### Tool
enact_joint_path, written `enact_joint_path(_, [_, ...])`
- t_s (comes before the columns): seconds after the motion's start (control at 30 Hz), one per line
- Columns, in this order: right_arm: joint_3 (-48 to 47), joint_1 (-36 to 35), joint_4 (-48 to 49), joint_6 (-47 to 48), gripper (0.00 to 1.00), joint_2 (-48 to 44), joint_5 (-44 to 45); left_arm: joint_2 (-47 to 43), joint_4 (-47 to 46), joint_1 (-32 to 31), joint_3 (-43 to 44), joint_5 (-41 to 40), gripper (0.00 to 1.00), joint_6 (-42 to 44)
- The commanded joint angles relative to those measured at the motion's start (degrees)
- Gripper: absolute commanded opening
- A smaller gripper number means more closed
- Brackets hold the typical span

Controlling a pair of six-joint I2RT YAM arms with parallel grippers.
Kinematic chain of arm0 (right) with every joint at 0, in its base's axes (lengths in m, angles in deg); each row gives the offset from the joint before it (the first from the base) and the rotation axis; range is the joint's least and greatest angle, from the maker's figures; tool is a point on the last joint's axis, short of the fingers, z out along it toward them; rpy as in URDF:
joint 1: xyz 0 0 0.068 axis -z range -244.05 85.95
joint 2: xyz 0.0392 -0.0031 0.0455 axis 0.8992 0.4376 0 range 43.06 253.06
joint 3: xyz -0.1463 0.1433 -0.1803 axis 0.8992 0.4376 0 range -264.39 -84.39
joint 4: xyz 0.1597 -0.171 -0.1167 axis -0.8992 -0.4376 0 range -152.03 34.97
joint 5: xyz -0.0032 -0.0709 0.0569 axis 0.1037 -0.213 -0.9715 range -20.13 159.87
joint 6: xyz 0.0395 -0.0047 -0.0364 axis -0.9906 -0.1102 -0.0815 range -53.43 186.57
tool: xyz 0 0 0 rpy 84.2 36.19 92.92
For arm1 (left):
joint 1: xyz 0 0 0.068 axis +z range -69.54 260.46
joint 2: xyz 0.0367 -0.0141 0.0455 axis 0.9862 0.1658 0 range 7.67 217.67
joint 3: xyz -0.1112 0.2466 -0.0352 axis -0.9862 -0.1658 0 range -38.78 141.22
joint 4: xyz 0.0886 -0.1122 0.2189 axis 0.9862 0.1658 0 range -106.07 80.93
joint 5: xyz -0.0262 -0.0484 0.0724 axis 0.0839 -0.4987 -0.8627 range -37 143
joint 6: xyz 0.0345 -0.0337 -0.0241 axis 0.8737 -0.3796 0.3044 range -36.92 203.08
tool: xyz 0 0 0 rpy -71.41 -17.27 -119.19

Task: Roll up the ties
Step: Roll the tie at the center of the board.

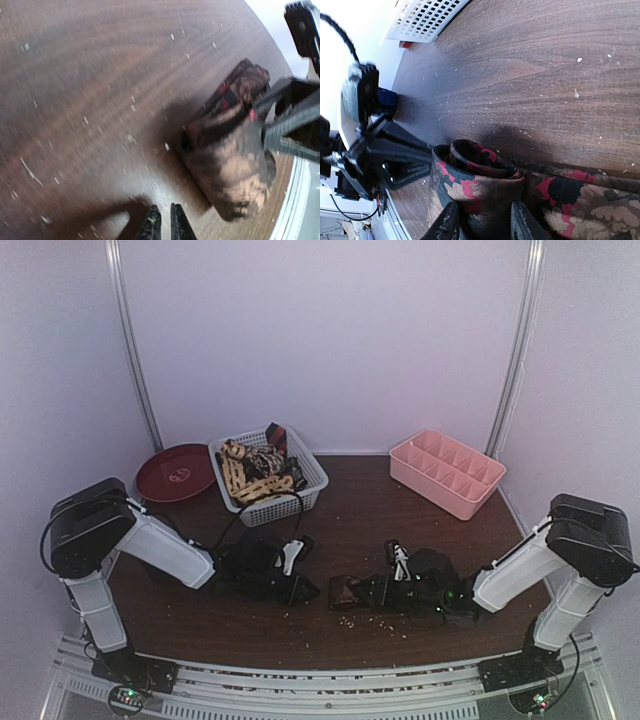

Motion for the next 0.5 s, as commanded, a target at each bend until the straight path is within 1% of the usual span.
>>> enact_joint_path(0.0, [-0.97, 0.38, -4.51, 2.27, 0.36, -0.75, 1.16, 2.71, -1.38, 1.43, 4.03, 0.53, 0.1, 3.14])
enact_joint_path(0.07, [-1.27, 0.58, -4.82, 2.4, 0.36, -1.16, 0.72, 3.77, -2.83, 1.43, 4.33, 1.91, 0.1, 2.77])
enact_joint_path(0.23, [-2.1, 0.65, -6.18, 2.48, 0.42, -2.48, -0.02, 5.31, -5.53, 1.42, 3.96, 3.87, 0.1, 1.64])
enact_joint_path(0.33, [-3.31, 0.66, -9.28, 3.0, 0.44, -2.73, 0.83, 5.94, -5.37, 1.43, 4.15, 4.39, 0.1, 1.85])
enact_joint_path(0.47, [-4.34, 0.94, -10.75, 3.77, 0.44, -2.83, 1.54, 6.44, -5.53, 1.43, 4.43, 5.02, 0.1, 1.95])
